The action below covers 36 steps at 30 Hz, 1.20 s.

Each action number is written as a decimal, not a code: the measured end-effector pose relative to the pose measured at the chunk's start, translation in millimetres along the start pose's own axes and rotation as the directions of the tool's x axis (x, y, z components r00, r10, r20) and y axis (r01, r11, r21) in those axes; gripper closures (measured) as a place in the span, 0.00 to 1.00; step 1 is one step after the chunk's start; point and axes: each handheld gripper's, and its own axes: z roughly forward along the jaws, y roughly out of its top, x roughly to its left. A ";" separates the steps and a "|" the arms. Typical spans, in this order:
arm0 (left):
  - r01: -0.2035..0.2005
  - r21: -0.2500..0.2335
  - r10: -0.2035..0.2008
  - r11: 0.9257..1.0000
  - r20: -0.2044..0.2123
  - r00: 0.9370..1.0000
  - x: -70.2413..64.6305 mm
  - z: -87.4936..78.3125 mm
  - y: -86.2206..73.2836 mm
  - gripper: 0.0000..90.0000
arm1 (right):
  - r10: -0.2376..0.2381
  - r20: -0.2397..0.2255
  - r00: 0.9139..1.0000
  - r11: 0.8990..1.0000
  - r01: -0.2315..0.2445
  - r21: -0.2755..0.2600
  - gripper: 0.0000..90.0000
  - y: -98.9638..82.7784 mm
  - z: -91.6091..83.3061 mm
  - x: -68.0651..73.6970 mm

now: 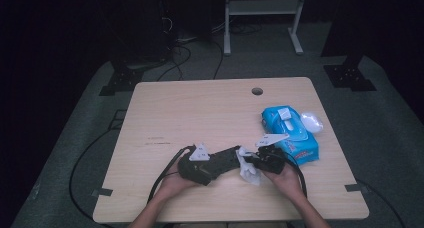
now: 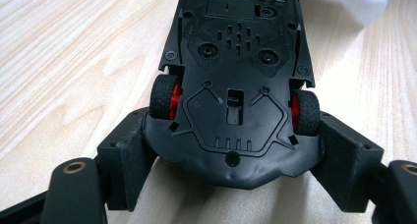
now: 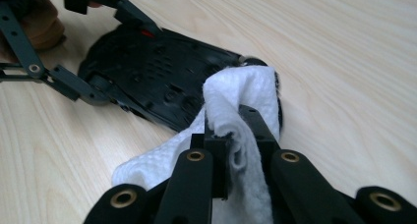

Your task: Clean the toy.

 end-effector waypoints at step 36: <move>0.005 -0.005 -0.005 1.000 -0.005 1.000 6.1 -0.6 -1.6 0.26 | 0.031 -0.051 0.998 0.999 -0.032 -0.024 0.92 26.3 15.3 -4.7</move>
